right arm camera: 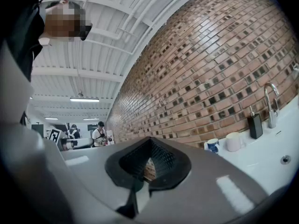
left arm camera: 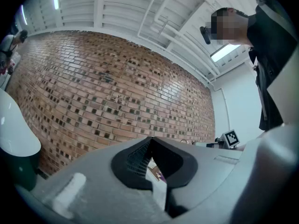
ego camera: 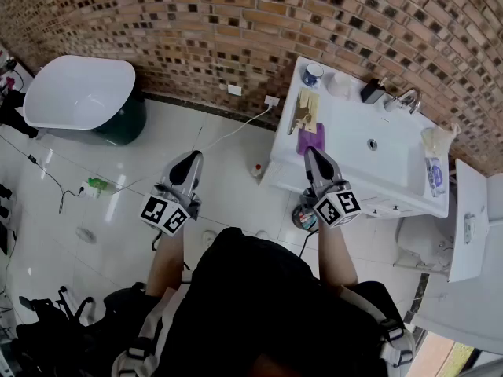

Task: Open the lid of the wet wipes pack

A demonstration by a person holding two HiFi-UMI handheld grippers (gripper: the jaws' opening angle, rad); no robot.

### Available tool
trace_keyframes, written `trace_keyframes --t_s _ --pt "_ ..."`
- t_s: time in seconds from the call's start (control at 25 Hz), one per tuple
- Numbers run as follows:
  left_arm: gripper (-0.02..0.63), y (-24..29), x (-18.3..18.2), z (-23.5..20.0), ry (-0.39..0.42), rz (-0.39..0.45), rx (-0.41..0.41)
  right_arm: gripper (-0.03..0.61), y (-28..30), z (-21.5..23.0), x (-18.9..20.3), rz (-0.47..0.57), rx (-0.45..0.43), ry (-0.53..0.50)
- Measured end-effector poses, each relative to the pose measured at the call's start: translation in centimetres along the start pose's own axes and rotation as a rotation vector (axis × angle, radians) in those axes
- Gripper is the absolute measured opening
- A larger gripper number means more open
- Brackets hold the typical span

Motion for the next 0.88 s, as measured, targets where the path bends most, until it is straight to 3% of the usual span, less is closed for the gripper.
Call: trace_keyframes --t_s 0.4,0.64,0.88 --pt "-0.002 5.5 3.0 5.7 -0.04 -0.055 0.054 0.003 -6.9 6.3 0.2 0.013 0.102 0.018" --pt "-0.002 8.6 5.3 8.6 -0.043 -0.117 0.11 0.003 -12.0 9.4 0.6 0.006 0.213 0.024" --pt "-0.002 11.1 6.2 10.3 -0.036 -0.156 0.239 0.003 -15.4 10.0 -0.8 0.041 0.343 0.004"
Point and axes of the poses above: the fingertips, and each gripper's own axes: y forward along the fingers, z to its right, x out of its underside, the point moved 2 cm from there along -y, backward along the fingers, and after that the axes turned 4 degrees about -y, right-handed, at the moved point
